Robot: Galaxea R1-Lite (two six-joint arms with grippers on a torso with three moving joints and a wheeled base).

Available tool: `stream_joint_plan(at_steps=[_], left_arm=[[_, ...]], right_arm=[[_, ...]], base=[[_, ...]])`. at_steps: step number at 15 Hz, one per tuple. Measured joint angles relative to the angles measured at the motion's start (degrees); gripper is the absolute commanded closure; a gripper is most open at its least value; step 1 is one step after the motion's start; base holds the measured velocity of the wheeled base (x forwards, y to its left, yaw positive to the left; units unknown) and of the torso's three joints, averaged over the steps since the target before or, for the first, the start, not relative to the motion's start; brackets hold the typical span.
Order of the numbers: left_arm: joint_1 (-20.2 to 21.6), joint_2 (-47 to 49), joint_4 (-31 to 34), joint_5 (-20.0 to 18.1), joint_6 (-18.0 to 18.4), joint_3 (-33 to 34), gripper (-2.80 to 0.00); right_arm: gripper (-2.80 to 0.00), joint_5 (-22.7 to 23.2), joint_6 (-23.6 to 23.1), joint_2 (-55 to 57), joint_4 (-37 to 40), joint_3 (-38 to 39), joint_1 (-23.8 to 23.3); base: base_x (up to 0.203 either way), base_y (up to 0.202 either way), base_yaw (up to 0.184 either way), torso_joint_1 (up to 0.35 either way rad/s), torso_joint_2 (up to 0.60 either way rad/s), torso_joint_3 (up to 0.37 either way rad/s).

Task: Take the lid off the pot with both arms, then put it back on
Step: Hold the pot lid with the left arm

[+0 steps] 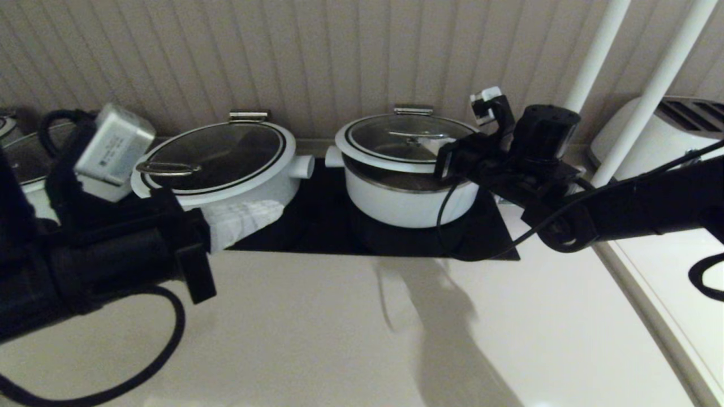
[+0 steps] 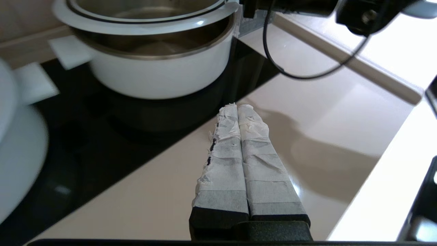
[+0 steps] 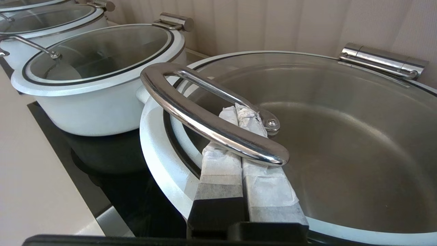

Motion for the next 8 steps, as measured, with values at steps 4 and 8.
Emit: stream_joint_plan(at_steps=[4,8], left_arm=[[-1.9,9.6,-8.6,0.1,-1.0,-0.3,0.00],[-6.1,18.4,-16.0,2.5,-1.0,-0.2,0.00]], right_arm=[[0.00,0.0,0.0,0.0,0.0,-0.1,0.0],[0.00,0.0,0.0,0.0,0.0,-0.1,0.0]], base=[[0.000,0.000,0.000,0.000,0.00,0.000],[0.000,0.000,0.000,0.000,0.00,0.000]])
